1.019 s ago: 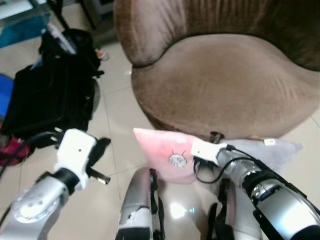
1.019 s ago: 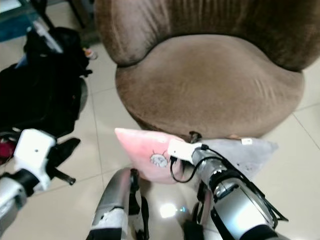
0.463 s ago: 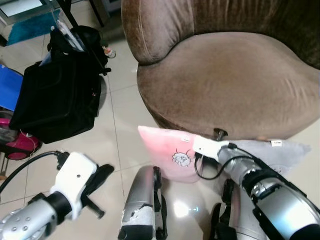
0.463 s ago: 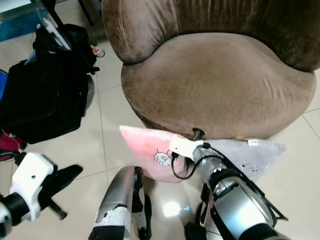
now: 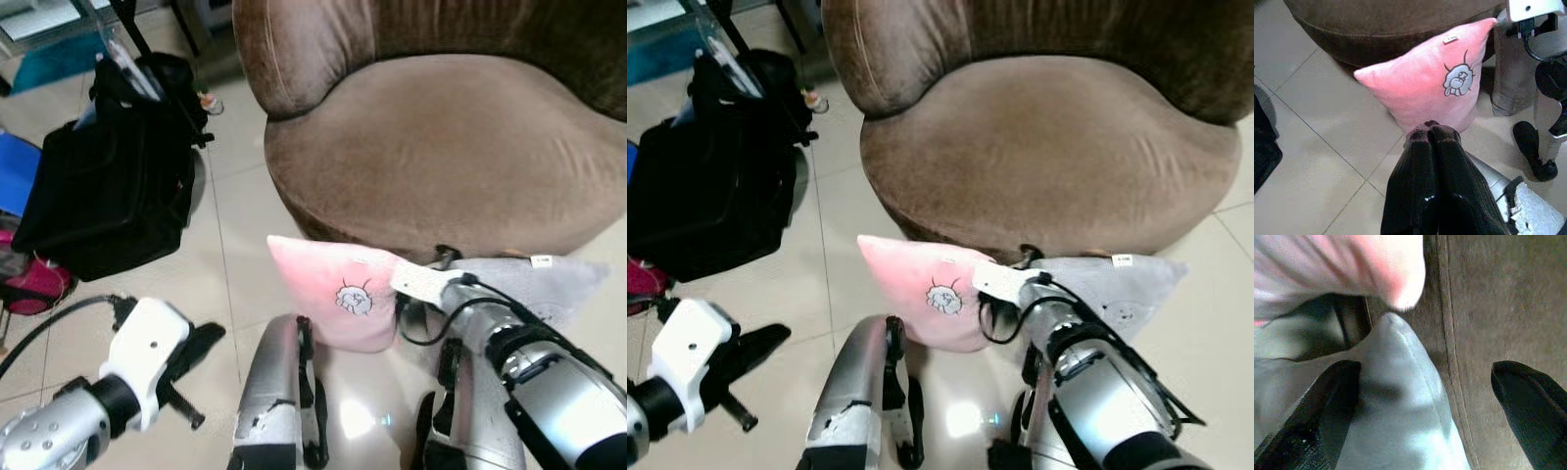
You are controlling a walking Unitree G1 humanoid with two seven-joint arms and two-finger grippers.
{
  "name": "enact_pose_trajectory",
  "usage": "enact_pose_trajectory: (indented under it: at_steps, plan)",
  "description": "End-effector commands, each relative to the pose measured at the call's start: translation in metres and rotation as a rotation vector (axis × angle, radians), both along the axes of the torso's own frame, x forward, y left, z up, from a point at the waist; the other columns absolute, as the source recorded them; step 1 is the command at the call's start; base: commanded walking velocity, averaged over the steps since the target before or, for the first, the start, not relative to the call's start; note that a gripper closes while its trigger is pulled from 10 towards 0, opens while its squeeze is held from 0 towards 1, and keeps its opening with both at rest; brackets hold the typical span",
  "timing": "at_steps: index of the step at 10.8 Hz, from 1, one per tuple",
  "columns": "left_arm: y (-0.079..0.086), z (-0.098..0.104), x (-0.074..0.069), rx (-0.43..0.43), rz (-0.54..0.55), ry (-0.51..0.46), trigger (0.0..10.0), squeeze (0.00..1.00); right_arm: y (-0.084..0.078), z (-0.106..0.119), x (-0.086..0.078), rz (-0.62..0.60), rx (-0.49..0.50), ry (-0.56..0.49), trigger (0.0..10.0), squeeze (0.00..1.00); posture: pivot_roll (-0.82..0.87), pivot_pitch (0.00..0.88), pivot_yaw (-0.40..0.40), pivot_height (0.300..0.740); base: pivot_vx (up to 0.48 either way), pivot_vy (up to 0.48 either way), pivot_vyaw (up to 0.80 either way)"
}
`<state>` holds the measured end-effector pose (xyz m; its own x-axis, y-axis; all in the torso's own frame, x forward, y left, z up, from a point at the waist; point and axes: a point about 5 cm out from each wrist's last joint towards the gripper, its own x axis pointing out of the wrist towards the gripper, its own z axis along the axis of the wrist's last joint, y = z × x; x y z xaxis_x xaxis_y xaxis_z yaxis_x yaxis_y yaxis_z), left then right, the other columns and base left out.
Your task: Move the pillow to the sofa from floor
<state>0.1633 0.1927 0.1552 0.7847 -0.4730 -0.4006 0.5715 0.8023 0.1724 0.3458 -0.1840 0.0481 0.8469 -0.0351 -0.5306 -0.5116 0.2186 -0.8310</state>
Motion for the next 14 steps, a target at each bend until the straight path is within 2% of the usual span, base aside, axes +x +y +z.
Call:
enact_pose_trajectory:
  at_steps: [1, 3, 5, 8, 10, 11, 13, 14]
  plan:
    - [-0.002, 0.005, -0.003, 0.002, -0.018, -0.014, 10.0, 0.0, 0.0, 0.0, 0.0, -0.018, 0.016, 0.001, 10.0, 0.0, 0.49, 0.292, 0.19, 0.538, 0.0, 0.0, 0.0]
    - [-0.003, 0.007, -0.009, -0.003, -0.015, -0.008, 10.0, 0.0, 0.002, 0.005, 0.004, 0.01, 0.014, -0.01, 10.0, 0.0, 0.51, 0.297, 0.195, 0.538, 0.0, 0.0, 0.0]
    - [-0.002, 0.007, -0.013, 0.001, -0.017, 0.0, 10.0, 0.0, 0.003, 0.003, 0.002, 0.05, -0.042, 0.015, 10.0, 0.0, 0.51, 0.297, 0.2, 0.538, 0.0, 0.0, 0.0]
    - [0.002, 0.01, -0.016, 0.018, -0.008, 0.006, 10.0, 0.0, -0.015, 0.008, 0.004, -0.001, -0.124, -0.009, 10.0, 0.0, 0.52, 0.306, 0.203, 0.538, 0.0, 0.0, 0.0]
    - [0.004, 0.014, -0.017, 0.025, -0.011, 0.003, 10.0, 0.0, -0.021, 0.008, 0.003, 0.013, -0.178, -0.007, 10.0, 0.0, 0.52, 0.307, 0.217, 0.538, 0.0, 0.0, 0.0]
    - [0.004, 0.014, -0.018, 0.026, -0.015, 0.007, 10.0, 0.0, -0.021, 0.007, 0.002, 0.019, -0.188, -0.003, 9.1, 0.0, 0.52, 0.307, 0.217, 0.538, 0.0, 0.0, 0.0]
    - [0.004, 0.015, -0.019, 0.026, -0.024, 0.015, 10.0, 0.0, -0.019, 0.003, 0.0, 0.045, -0.208, 0.013, 0.0, 0.0, 0.52, 0.306, 0.227, 0.538, 0.0, 0.0, 0.0]
    - [0.003, 0.015, -0.018, 0.027, -0.026, 0.016, 10.0, 0.0, -0.019, 0.001, -0.002, 0.057, -0.227, 0.024, 0.0, 0.0, 0.52, 0.306, 0.227, 0.538, 0.0, 0.0, 0.0]
